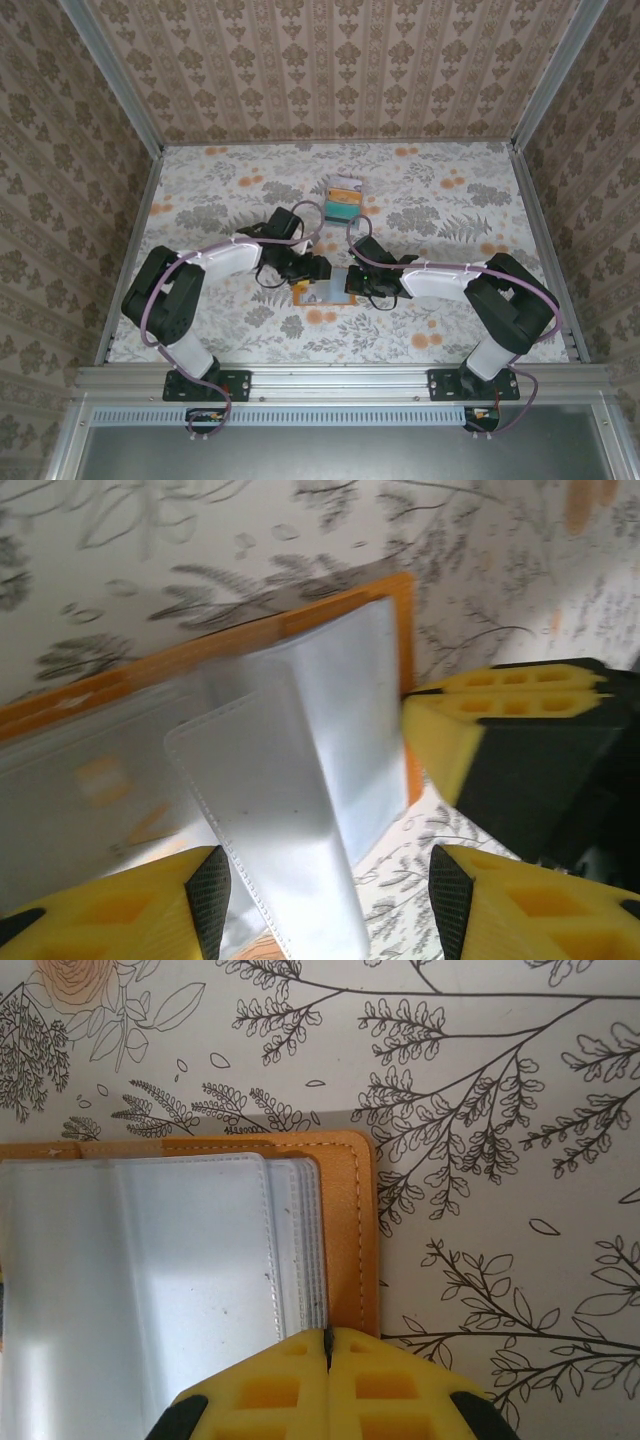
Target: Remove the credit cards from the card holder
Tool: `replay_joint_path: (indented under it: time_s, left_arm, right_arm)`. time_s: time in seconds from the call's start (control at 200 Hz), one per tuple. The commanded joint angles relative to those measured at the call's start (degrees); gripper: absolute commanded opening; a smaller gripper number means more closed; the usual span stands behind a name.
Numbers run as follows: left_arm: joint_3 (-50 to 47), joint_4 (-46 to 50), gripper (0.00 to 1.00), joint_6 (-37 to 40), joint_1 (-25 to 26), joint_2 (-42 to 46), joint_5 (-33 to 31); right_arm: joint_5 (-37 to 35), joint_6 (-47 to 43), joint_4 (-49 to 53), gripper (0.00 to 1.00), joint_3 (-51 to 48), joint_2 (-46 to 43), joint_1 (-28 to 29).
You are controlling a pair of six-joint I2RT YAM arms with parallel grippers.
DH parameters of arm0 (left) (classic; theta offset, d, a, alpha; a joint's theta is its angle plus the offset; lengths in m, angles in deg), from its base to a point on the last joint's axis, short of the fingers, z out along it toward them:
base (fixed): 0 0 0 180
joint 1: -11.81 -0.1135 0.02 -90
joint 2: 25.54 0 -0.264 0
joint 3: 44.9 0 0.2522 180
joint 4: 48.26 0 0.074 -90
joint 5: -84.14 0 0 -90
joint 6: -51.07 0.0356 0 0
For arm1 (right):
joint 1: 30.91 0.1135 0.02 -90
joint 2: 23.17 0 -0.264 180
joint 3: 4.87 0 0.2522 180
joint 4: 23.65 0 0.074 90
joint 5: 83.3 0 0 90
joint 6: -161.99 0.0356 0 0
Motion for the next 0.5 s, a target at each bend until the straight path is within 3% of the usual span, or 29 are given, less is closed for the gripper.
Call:
replay_joint_path:
  time_s: [0.0, 0.285, 0.495]
  left_arm:
    - [2.9, -0.9, 0.59, 1.2, 1.6, 0.1, 4.1]
    - [4.3, -1.9, 0.56, 0.7, 4.3, -2.3, 5.1]
    - [3.6, -0.8, 0.55, 0.9, 2.2, 1.0, 3.8]
  right_arm:
    - [0.0, 1.0, -0.2, 0.06, -0.4, 0.3, 0.3]
    - [-2.4, 1.8, -0.1, 0.08, -2.4, -4.8, -1.2]
    - [-2.2, 1.3, 0.9, 0.09, -2.2, -6.6, -1.7]
